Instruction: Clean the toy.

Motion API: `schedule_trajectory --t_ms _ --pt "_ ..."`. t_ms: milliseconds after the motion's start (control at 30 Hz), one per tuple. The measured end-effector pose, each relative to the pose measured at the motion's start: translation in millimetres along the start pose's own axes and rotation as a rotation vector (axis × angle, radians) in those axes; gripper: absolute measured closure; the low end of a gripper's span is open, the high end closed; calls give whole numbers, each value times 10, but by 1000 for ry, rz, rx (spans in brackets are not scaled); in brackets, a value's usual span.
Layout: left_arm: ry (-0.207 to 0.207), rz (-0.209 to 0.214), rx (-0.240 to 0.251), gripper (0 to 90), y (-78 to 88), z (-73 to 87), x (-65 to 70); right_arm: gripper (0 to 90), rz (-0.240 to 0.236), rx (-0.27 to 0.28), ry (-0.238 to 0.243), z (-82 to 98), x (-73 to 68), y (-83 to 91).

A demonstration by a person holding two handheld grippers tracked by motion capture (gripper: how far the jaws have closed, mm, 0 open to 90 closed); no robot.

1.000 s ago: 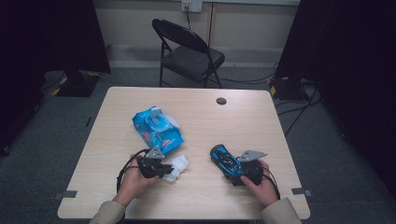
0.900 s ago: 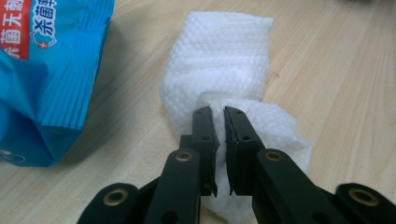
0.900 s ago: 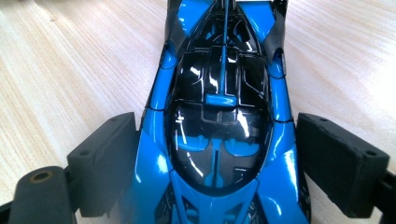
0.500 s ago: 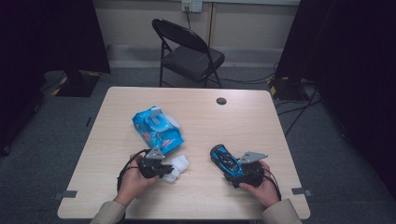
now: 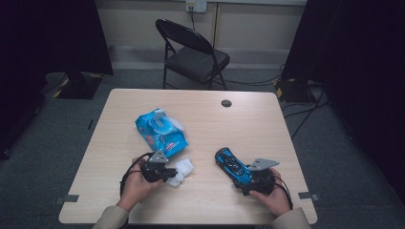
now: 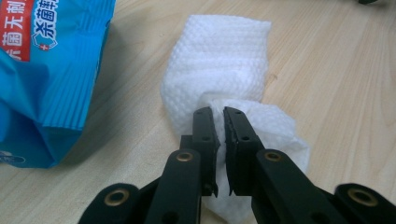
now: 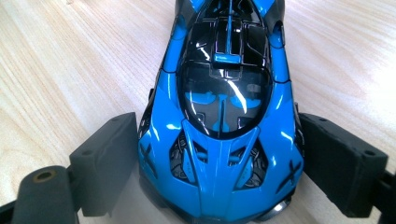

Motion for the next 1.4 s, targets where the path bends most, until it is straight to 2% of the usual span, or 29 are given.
schedule_trajectory --t_ms 233,367,467,600,667,733,900,1100,1400 --pt "-4 18 17 841 -19 -100 38 145 6 0 -5 51 -2 55" --pt "4 36 59 842 -5 -241 61 150 7 2 -11 57 2 63" --pt "1 48 94 842 2 -389 78 159 17 7 -22 53 13 62" --pt "-5 81 160 842 -15 -696 146 177 21 9 -25 52 19 67" --pt "-22 104 180 842 -52 -847 215 182 21 9 -26 52 17 67" --pt "-39 130 196 842 -112 -986 297 229 7 16 -15 49 6 72" --pt "-76 187 215 842 -308 -1253 507 231 3 15 -13 50 3 74" --pt "-94 213 216 842 -462 -1375 624 240 3 17 -15 48 5 74" --pt "-94 230 201 842 -569 -1416 671 241 4 19 -14 47 6 74"
Point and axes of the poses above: each handheld gripper's, and its own axes: y roughly backward along the jaws, z roughly out of its underside, x roughly to its right, the point moved 7 cm from there along -y, roughly forward along the jaws, and after that the axes turned 12 degrees about -y, right-handed, at the moved point
